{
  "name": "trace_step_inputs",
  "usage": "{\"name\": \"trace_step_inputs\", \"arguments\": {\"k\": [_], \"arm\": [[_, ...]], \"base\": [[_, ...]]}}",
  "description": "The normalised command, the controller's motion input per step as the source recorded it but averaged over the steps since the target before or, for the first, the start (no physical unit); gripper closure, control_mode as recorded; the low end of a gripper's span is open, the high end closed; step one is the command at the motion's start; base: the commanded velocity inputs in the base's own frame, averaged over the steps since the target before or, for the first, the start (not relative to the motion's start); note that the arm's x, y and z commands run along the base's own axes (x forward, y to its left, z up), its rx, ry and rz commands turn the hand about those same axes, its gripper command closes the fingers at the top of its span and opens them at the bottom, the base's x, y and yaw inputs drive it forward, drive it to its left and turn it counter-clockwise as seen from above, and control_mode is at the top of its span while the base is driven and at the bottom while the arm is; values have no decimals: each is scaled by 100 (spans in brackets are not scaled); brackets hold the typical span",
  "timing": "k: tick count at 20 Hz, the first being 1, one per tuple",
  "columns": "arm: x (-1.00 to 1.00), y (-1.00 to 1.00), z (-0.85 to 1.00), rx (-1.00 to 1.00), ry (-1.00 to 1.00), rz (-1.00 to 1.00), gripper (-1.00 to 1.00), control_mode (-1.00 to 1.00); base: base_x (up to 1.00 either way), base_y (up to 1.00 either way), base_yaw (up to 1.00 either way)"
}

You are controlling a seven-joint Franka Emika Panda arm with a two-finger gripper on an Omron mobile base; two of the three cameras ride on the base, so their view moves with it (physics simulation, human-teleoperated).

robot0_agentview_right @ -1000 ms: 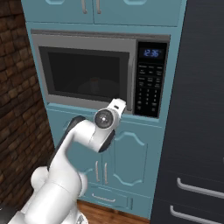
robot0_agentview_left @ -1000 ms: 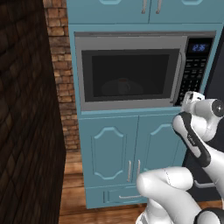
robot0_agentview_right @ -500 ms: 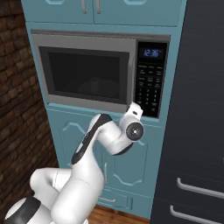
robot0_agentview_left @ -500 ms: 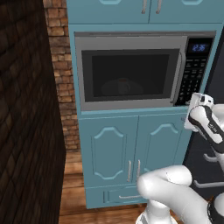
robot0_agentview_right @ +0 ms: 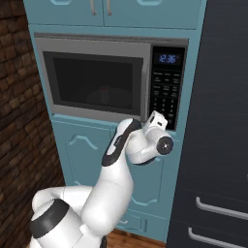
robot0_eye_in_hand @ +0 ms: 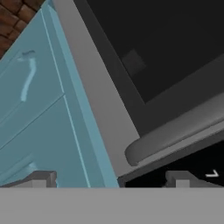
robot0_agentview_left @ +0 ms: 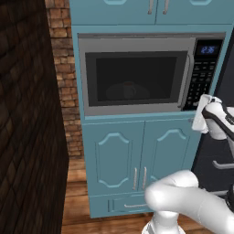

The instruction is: Place the microwavable item in the microwave. Then, close the microwave door and press the start button.

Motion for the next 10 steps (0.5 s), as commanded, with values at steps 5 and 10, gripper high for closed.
{"name": "trace_step_inputs", "arguments": {"k": [5, 10], "arm": [[32, -15, -16, 4, 0, 0, -100, -100], [42, -1, -20, 3, 0, 0, -100, -100]], "base": [[0, 0, 0], [0, 0, 0]]}}
